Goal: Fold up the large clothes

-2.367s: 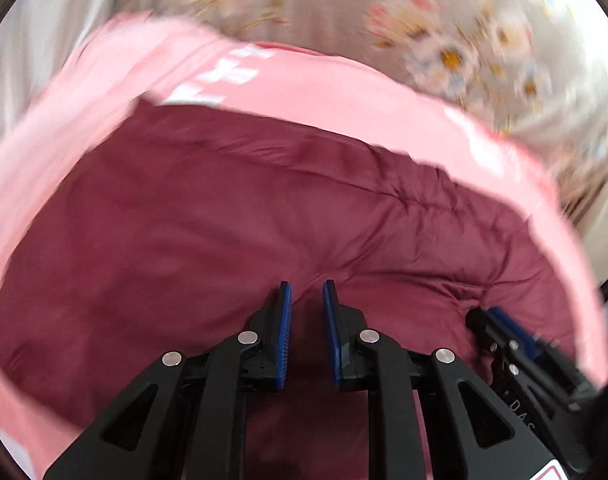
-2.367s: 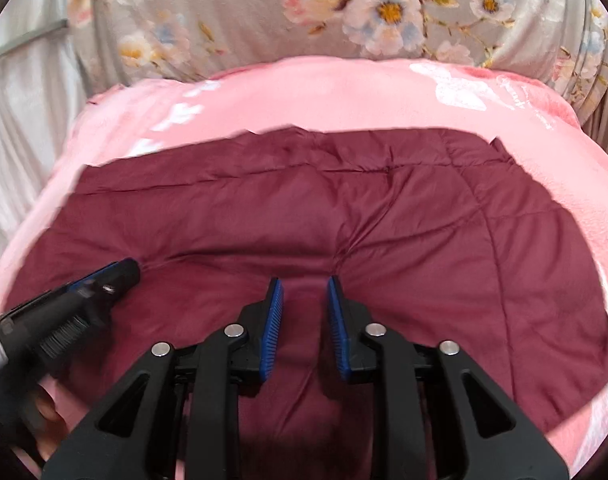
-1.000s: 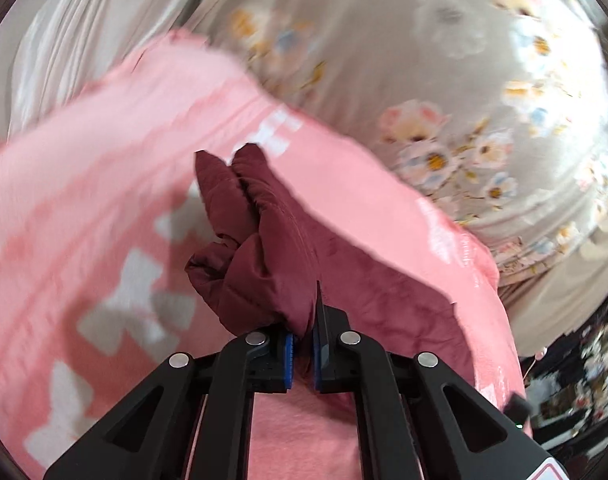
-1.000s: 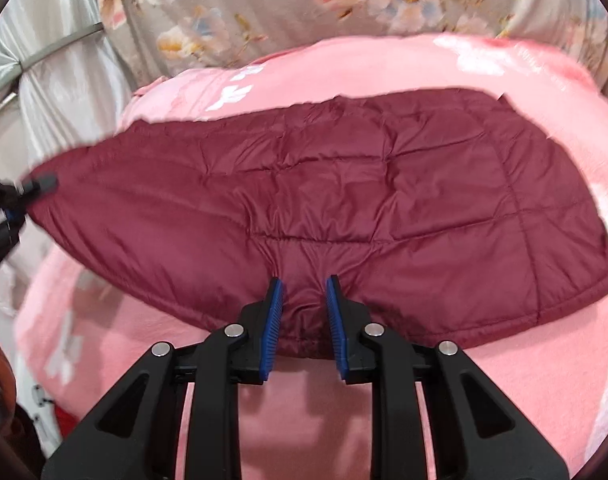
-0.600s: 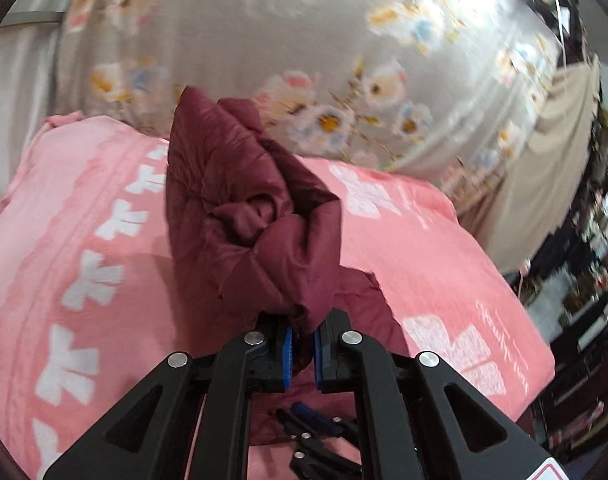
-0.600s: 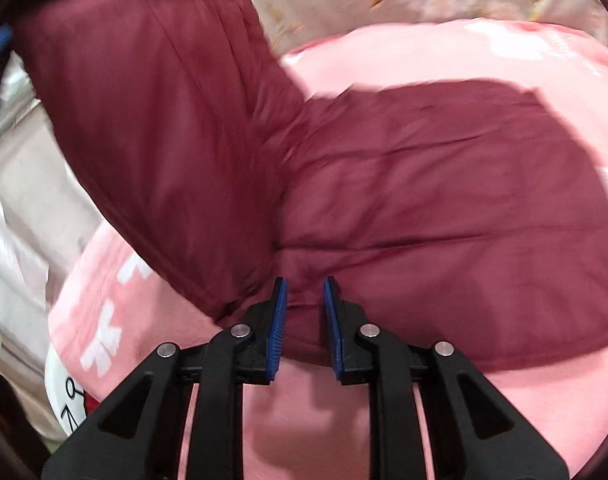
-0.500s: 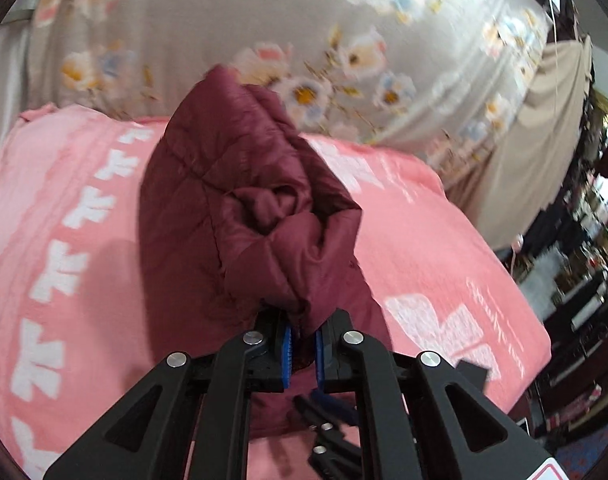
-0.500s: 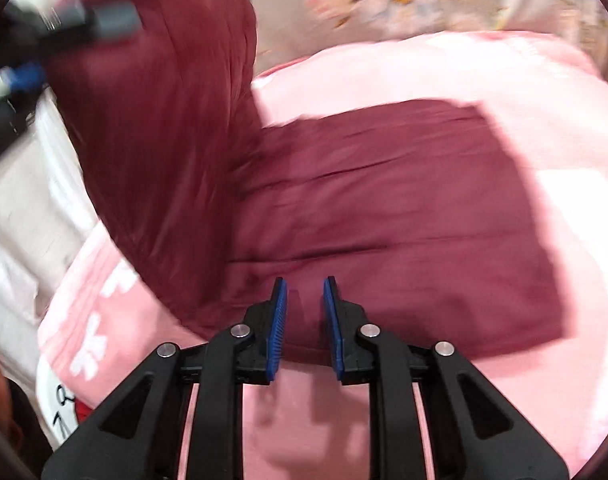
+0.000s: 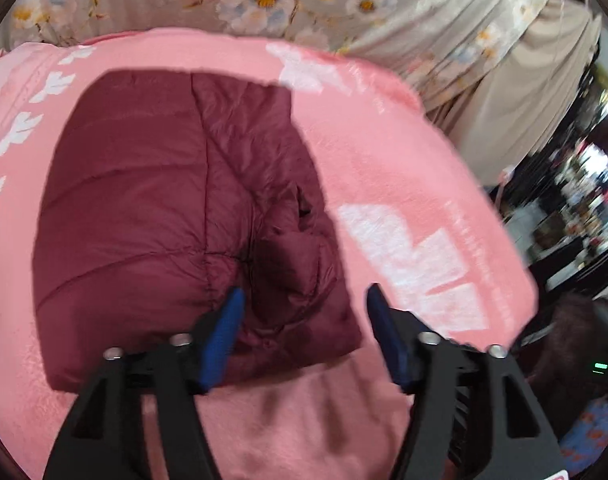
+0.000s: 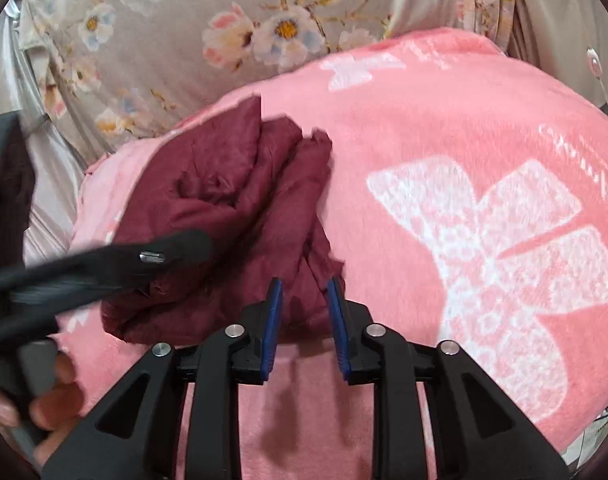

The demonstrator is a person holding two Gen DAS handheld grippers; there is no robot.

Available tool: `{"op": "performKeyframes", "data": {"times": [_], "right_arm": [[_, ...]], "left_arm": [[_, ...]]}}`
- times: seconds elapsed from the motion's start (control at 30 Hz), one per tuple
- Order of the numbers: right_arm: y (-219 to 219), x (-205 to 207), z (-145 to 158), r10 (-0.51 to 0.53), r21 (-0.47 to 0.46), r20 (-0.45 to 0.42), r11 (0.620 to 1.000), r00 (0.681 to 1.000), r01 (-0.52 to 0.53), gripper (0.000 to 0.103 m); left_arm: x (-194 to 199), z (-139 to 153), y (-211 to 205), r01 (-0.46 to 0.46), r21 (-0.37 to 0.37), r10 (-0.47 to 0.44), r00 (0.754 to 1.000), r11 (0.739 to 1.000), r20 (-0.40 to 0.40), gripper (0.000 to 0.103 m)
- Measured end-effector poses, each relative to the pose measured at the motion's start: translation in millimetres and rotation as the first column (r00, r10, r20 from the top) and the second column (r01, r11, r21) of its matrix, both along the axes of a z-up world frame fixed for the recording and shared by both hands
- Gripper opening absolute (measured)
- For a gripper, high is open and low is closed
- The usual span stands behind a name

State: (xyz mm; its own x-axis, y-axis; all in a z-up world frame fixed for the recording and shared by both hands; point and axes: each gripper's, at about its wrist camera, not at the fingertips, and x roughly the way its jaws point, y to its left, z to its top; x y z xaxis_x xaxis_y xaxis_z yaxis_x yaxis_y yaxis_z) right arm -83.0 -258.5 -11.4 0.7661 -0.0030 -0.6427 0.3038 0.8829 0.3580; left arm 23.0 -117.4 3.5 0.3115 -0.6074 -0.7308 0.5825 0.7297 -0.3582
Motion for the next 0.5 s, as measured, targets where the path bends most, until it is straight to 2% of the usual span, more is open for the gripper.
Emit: {"op": "performKeyframes", "data": {"times": [0.07,0.1,0.17,0.23,0.3,0.43,0.47,0.5], "right_arm": [[3,-1,12,0.019,-0.014,0.038,1.000,0.999,-0.018,0.045],[8,0,22,0.040,-0.028,0.062,0.999,0.997,-0.038,0.048],[16,9,33,0.075,-0.045,0.093,0.996,0.993,-0.071,0.054],[25,19,44,0.120,-0.051,0.111,0.992,0.987,-0.115,0.058],[33,33,47,0.147,-0.054,0.104,0.988,0.984,-0.142,0.058],[35,64,38,0.157,-0.047,0.047,0.987,0.986,-0.155,0.058],[34,69,34,0.162,-0.028,0.030,0.986,0.986,-0.161,0.056],[32,77,27,0.163,-0.008,0.005,0.987,0.987,-0.163,0.048]], "left_arm": [[-8,27,19,-0.025,-0.038,0.027,0.997,0.999,0.070,0.072],[-9,34,26,-0.044,-0.039,0.048,0.994,0.998,0.100,0.074],[-5,50,41,-0.132,0.004,0.129,0.976,0.991,0.178,0.074],[4,55,53,-0.227,0.064,0.206,0.950,0.972,0.236,0.074],[16,52,63,-0.303,0.107,0.270,0.931,0.947,0.246,0.074],[33,41,71,-0.353,0.151,0.315,0.922,0.923,0.225,0.074],[35,38,71,-0.357,0.157,0.319,0.921,0.921,0.222,0.074],[36,35,73,-0.358,0.164,0.321,0.922,0.919,0.217,0.074]]}}
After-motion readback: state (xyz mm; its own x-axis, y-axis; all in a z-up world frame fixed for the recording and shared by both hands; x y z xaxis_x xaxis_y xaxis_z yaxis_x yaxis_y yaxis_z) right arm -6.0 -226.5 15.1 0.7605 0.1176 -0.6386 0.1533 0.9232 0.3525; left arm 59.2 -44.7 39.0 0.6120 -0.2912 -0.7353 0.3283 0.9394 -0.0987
